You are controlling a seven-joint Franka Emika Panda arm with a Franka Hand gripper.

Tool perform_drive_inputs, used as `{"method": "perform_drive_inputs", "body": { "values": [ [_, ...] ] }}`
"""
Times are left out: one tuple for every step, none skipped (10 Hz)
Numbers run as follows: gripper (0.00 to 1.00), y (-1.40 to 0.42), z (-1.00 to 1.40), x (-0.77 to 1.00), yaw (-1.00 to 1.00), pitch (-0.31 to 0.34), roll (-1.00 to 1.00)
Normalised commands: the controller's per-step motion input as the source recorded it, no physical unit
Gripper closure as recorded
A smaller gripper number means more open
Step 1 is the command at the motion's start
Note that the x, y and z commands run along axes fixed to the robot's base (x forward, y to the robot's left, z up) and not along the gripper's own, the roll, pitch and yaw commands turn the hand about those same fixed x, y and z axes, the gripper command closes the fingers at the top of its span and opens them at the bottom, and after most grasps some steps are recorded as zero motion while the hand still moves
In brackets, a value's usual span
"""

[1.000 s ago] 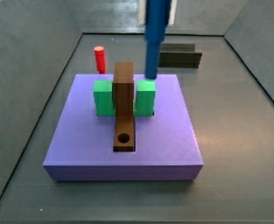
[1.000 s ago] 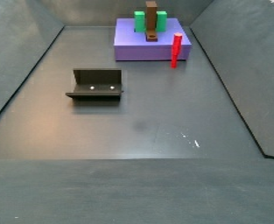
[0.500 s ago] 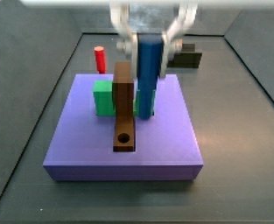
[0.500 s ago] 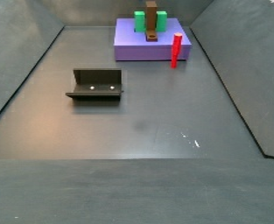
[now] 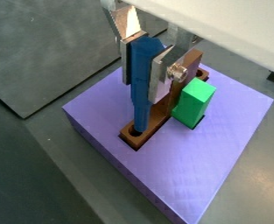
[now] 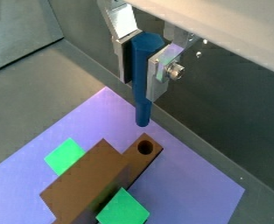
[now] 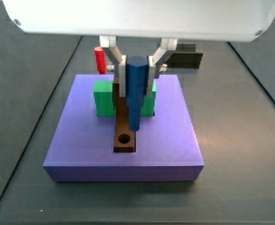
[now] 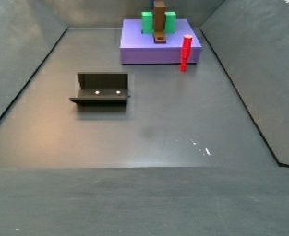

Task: Pick up the blue object. Move up. Move to above the board. Insert the blue object.
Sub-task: Insert the blue object.

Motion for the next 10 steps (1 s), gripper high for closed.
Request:
{"method": "perform_drive_inputs", "body": {
  "values": [
    [1.0,0.0,-0.21,0.0,0.0,-0.041,-0.06],
    [1.0,0.04,-0.19,0.0,0.0,-0.063,-0.11],
    [1.0,0.03,-0.19,0.0,0.0,-0.067,-0.11],
    [1.0,0.12,-0.25,-0.03,0.0,-0.084,-0.1],
    [1.0,0.12,-0.25,-0.07,0.0,-0.074,-0.09],
    [1.0,0.1,-0.22,-0.12,0.0,-0.083,-0.1],
    [1.0,0.05,-0.2,-0.1,0.0,-0.089,-0.09],
    [1.0,0.0,-0.12,-0.03,0.0,-0.047,-0.06],
    [1.0,0.0,-0.05,-0.16,0.0,-0.004,-0.03],
    [1.0,0.0,0.0,-0.15,0.0,0.0,-0.04]
  ]
}}
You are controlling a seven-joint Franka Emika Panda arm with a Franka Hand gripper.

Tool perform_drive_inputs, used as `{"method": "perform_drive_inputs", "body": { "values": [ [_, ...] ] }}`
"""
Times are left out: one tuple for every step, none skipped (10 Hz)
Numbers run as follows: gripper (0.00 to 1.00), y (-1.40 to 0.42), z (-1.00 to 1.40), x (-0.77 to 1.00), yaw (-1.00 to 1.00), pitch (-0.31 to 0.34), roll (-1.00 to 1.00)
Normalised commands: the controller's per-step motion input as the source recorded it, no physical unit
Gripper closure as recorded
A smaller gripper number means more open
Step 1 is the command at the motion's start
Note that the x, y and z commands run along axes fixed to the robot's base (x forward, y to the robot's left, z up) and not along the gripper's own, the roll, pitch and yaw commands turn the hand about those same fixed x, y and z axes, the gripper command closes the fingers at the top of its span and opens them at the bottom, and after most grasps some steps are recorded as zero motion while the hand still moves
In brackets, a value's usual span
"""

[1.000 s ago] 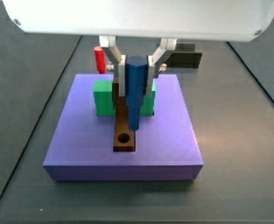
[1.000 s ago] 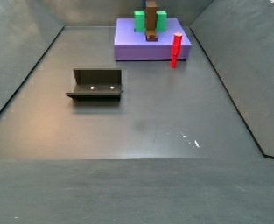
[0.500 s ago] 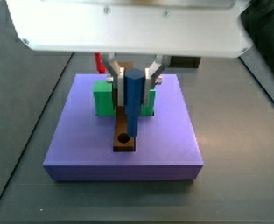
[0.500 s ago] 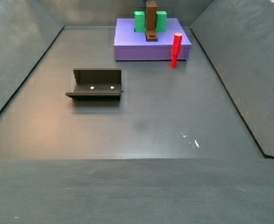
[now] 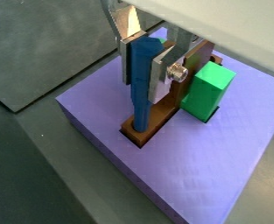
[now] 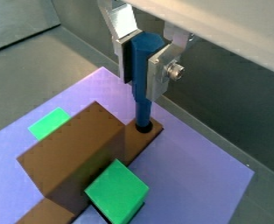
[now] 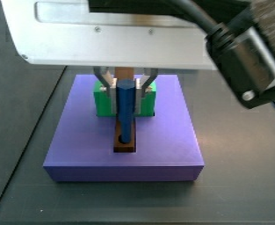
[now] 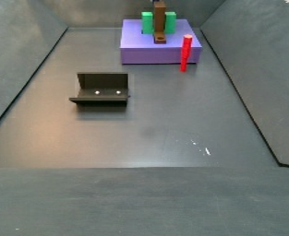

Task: Pick up the blue object. Move up. Move to above the board. Insert the blue object.
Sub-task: Insert the blue object.

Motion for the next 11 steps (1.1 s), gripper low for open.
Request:
{"method": "perform_drive_inputs", "body": {
  "values": [
    [1.0,0.0,0.0,-0.12,0.0,0.0,-0.02],
    [1.0,0.0,0.0,-0.07,0.0,0.0,0.0],
    [1.0,0.03,-0.08,0.01,0.06,0.0,0.0],
    [1.0,0.07,-0.13,0.02,0.09,-0.001,0.0],
    [1.0,0.07,-0.13,0.0,0.09,-0.001,0.0],
    [1.0,0.04,-0.12,0.0,0.07,0.0,0.0],
    [1.0,0.0,-0.13,0.0,0.03,-0.019,0.0],
    [1.0,0.0,-0.13,0.0,0.03,-0.02,0.0],
    [1.0,0.0,-0.13,0.03,0.11,0.0,0.0],
    [1.0,0.0,-0.2,0.2,0.07,0.0,0.0],
    [1.0,0.03,-0.28,0.17,0.0,-0.04,0.0]
  ]
}}
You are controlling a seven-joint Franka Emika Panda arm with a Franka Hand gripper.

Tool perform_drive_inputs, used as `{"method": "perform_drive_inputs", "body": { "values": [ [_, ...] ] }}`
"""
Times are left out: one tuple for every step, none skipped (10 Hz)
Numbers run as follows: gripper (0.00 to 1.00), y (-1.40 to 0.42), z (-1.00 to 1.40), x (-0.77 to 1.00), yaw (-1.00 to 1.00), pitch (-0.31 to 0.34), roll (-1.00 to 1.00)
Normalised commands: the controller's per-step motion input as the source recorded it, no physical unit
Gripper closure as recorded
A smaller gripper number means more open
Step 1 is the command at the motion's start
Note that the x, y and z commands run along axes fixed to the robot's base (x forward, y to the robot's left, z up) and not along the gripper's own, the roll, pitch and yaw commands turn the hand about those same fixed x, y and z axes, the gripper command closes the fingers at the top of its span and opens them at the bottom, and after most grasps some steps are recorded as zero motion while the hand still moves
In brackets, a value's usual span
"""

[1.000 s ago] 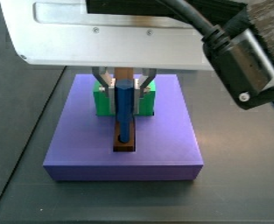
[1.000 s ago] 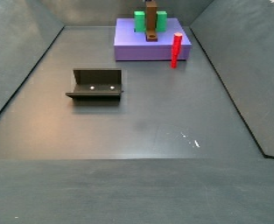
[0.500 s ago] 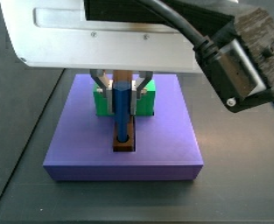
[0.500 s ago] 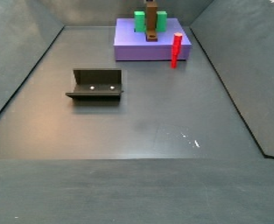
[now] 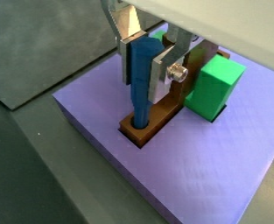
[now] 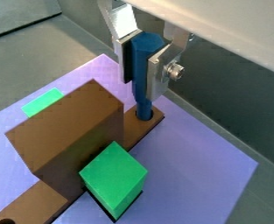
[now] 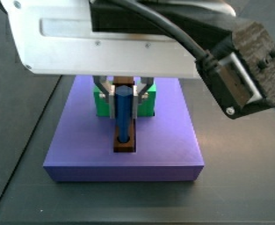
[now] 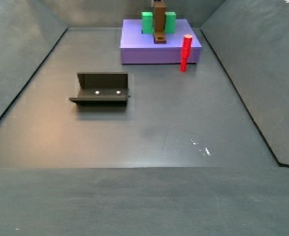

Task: Pick up the blue object. Move up. Move to above the board. Insert the blue object.
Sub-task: Insert the blue object.

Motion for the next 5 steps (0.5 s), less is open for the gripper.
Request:
{"method": "perform_drive_inputs", "body": {
  "values": [
    [1.0,0.14,-0.32,0.0,0.0,-0.056,0.0],
    [1.0,0.03,-0.27,0.0,0.0,-0.051,0.02],
    [1.0,0.0,-0.23,0.0,0.0,-0.033,0.06],
    [1.0,0.0,-0.25,0.0,0.0,-0.03,0.1],
    [1.0,-0.14,-0.13,0.01,0.08,0.0,0.12]
  ]
}}
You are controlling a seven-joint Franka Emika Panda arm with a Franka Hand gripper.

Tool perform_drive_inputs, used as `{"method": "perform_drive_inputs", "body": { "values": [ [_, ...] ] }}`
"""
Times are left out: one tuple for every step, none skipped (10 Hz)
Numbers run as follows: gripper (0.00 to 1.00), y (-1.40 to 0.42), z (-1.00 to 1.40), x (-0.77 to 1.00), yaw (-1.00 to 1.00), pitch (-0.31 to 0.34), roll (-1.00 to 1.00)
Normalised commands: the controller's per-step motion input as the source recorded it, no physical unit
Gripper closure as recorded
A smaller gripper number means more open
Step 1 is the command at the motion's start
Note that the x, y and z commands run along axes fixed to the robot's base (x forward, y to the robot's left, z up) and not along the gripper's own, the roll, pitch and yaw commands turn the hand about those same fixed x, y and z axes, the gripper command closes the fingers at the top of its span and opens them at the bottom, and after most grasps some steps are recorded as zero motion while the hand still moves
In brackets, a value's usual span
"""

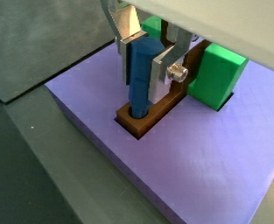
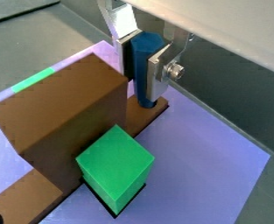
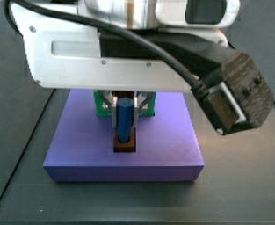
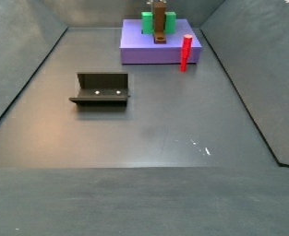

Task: Pick up the blue object. Move up. Move to above the board. Insert the blue object.
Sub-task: Insert the blue object.

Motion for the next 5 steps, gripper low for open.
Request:
{"method": "perform_drive_inputs", "body": {
  "values": [
    [1.0,-0.19,-0.11,0.0,0.11,0.0,0.11],
    [1.0,-0.06,-0.29,0.0,0.09,-0.044,0.07],
    [1.0,0.0,-0.05,0.0,0.0,0.0,0.0],
    [1.0,-0.02,-0.08,0.0,0.0,-0.043,0.0],
    [1.0,0.0,0.0,0.0,0.0,0.0,0.0]
  ]
}}
